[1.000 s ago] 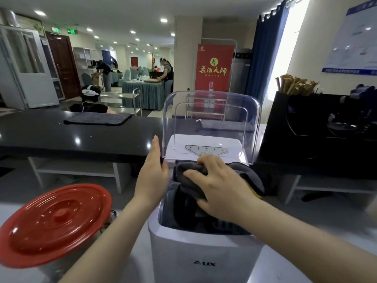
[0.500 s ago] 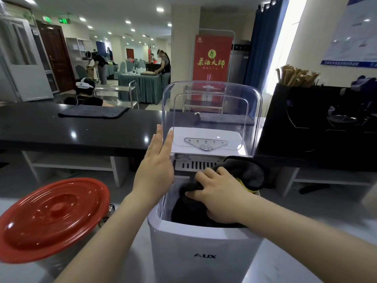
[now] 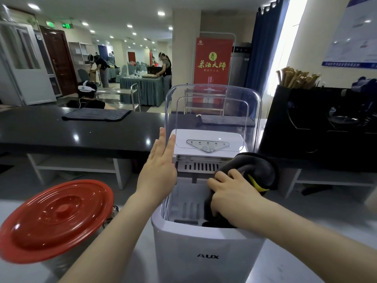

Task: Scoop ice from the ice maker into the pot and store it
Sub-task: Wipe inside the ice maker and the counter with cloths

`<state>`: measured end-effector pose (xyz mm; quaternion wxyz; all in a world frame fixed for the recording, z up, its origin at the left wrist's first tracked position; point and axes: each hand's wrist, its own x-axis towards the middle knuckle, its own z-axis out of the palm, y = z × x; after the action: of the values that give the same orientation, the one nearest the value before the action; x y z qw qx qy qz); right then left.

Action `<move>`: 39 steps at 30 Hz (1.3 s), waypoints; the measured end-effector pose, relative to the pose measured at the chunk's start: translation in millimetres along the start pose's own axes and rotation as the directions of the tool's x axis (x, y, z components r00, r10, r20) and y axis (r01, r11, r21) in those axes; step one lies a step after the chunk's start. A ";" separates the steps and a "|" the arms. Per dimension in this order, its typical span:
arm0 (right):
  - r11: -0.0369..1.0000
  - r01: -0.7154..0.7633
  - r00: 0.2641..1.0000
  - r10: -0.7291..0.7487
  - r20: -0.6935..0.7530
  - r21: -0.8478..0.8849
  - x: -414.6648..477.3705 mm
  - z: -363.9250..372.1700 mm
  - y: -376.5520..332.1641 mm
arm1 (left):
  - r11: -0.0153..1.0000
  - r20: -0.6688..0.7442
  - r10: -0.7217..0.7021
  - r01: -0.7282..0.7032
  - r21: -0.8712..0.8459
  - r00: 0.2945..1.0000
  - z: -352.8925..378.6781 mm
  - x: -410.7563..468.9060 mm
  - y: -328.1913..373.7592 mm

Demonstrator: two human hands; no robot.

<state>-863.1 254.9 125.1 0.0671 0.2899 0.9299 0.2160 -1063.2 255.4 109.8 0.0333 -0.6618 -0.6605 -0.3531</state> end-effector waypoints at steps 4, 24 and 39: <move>0.983 -0.004 1.000 0.004 0.004 0.182 -2.5 -11.7 0.8 | 1.000 0.001 0.001 -0.001 -0.008 1.000 -1.8 -0.8 2.1; 0.844 -0.120 0.988 0.151 -0.018 0.522 -10.5 -14.6 -13.4 | 0.998 -0.022 0.035 -0.036 -0.044 0.999 -2.8 -3.1 0.2; 0.662 -0.149 0.632 0.636 -0.444 0.735 -55.9 -15.8 -2.9 | 0.983 -0.017 0.057 -0.059 -0.176 0.998 -6.9 -16.5 1.6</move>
<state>-822.5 215.3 138.0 -0.4269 0.4056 0.8081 -0.0135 -1062.7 237.7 107.2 -0.0115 -0.6791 -0.6067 -0.4130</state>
